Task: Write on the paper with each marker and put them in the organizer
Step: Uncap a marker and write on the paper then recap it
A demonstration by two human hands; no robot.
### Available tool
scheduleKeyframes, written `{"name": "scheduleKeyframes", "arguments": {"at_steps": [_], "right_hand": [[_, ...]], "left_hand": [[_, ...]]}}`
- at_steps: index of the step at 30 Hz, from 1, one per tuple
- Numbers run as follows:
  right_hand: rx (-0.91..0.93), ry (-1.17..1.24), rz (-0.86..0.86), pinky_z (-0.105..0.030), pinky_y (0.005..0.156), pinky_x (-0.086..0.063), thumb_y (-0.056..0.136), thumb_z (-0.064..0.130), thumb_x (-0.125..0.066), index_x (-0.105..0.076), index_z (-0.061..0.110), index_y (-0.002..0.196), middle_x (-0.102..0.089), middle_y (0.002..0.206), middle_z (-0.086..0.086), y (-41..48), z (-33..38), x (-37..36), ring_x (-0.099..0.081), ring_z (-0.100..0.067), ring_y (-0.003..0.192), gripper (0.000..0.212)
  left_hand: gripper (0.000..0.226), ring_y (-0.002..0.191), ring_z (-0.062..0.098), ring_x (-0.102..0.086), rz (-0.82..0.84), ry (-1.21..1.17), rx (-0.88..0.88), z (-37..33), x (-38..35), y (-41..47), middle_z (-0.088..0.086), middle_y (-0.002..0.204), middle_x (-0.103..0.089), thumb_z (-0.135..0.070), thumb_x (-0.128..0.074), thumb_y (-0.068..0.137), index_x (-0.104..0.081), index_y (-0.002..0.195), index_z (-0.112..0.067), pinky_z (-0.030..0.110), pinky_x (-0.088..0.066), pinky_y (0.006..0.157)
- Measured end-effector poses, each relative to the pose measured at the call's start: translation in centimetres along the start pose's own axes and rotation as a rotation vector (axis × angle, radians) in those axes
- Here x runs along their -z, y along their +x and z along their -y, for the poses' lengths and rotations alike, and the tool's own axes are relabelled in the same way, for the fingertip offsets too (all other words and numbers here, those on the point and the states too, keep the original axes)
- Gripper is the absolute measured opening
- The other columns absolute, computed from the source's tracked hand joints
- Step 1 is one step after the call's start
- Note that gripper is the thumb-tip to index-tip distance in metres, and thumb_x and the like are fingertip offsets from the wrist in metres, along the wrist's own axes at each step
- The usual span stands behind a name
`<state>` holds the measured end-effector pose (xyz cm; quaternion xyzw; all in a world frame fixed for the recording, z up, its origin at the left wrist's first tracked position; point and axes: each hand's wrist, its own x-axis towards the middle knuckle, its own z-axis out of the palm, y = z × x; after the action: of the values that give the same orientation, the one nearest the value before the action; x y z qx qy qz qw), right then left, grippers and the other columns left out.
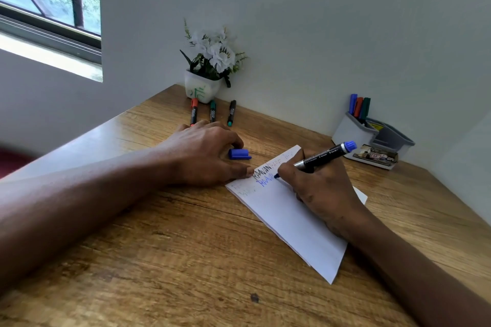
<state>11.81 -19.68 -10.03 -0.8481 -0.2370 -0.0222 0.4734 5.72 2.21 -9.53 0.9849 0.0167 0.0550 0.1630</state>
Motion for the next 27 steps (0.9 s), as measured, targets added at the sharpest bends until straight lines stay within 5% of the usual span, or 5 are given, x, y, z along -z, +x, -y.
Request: {"name": "scheduleKeyframes", "arguments": {"at_steps": [9,14,22,27], "right_hand": [[-0.019,-0.047,-0.046,-0.017,0.049,-0.044,0.084,0.023,-0.08,-0.071,0.011,0.077,-0.067,0.058,0.006,0.0,0.0,-0.3,-0.061,-0.002,0.051,0.016],[-0.091,0.172,-0.038,-0.023,0.053,-0.048,0.089,0.026,-0.076,-0.073,0.011,0.088,-0.07,0.064,0.0,-0.1,0.0,-0.2,-0.062,-0.007,0.055,0.015],[-0.171,0.557,0.163,-0.03,0.065,-0.047,0.097,0.026,-0.059,-0.079,0.022,0.108,-0.079,0.101,-0.008,0.1,0.0,1.1,-0.071,-0.021,0.096,0.024],[-0.106,0.633,0.233,-0.03,0.064,-0.048,0.097,0.023,-0.059,-0.073,0.015,0.11,-0.078,0.102,-0.015,0.0,-0.2,1.9,-0.071,-0.02,0.089,0.021]], "left_hand": [[0.07,0.142,0.016,-0.036,-0.007,0.008,-0.015,0.2,-0.1,0.1,-0.01,0.154,-0.042,-0.079,-0.052,0.082,-0.049,0.141,-0.042,0.049,-0.032,0.114],[0.067,0.142,0.014,-0.035,-0.016,0.007,-0.018,0.2,0.0,0.0,-0.012,0.154,-0.041,-0.076,-0.053,0.085,-0.049,0.142,-0.041,0.047,-0.031,0.114],[0.032,0.119,0.006,-0.056,-0.177,-0.06,-0.061,0.3,-0.2,-0.2,-0.018,0.127,-0.064,-0.055,-0.065,0.09,-0.067,0.12,-0.042,0.038,-0.049,0.1],[0.02,0.099,0.007,-0.068,-0.263,-0.532,-0.077,0.9,0.5,-0.9,-0.014,0.103,-0.075,-0.034,-0.072,0.091,-0.073,0.11,-0.038,0.041,-0.058,0.09]]}}
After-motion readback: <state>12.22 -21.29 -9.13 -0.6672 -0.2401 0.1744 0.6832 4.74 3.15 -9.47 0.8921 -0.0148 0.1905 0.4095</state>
